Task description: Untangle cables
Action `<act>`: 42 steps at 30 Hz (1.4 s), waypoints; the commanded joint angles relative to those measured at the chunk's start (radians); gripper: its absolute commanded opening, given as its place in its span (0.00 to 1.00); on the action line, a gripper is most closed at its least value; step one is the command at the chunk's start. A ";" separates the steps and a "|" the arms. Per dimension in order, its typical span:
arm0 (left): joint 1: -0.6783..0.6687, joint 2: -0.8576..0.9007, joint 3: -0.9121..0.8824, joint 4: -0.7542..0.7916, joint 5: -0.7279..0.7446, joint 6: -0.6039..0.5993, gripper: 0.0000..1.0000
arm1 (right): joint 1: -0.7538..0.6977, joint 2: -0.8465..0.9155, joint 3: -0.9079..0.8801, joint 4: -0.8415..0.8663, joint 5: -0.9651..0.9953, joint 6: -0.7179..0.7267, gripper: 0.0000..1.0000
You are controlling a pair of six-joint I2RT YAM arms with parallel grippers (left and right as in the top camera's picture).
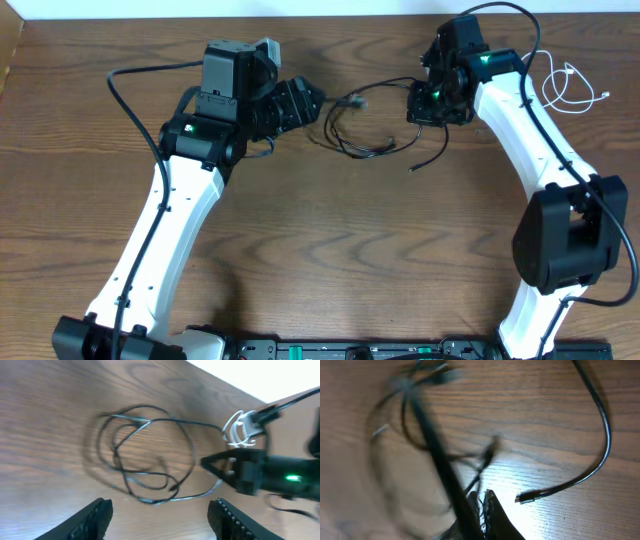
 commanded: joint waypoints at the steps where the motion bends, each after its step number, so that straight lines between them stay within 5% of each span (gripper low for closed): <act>1: 0.000 0.000 0.010 -0.013 -0.061 0.126 0.67 | 0.002 -0.126 0.001 0.013 -0.116 -0.093 0.01; 11: 0.000 0.002 0.000 -0.016 -0.061 0.146 0.67 | -0.017 -0.402 0.002 0.189 -0.402 -0.070 0.01; 16: 0.000 0.019 -0.013 -0.016 -0.049 0.146 0.68 | -0.017 -0.517 0.002 0.331 -0.389 0.031 0.01; 28: -0.005 0.097 -0.017 0.018 0.519 0.470 0.72 | -0.018 -0.554 0.002 0.398 -0.153 0.249 0.01; 42: -0.184 0.211 -0.029 0.296 0.652 0.475 0.75 | -0.116 -0.539 0.002 0.439 -0.302 0.332 0.01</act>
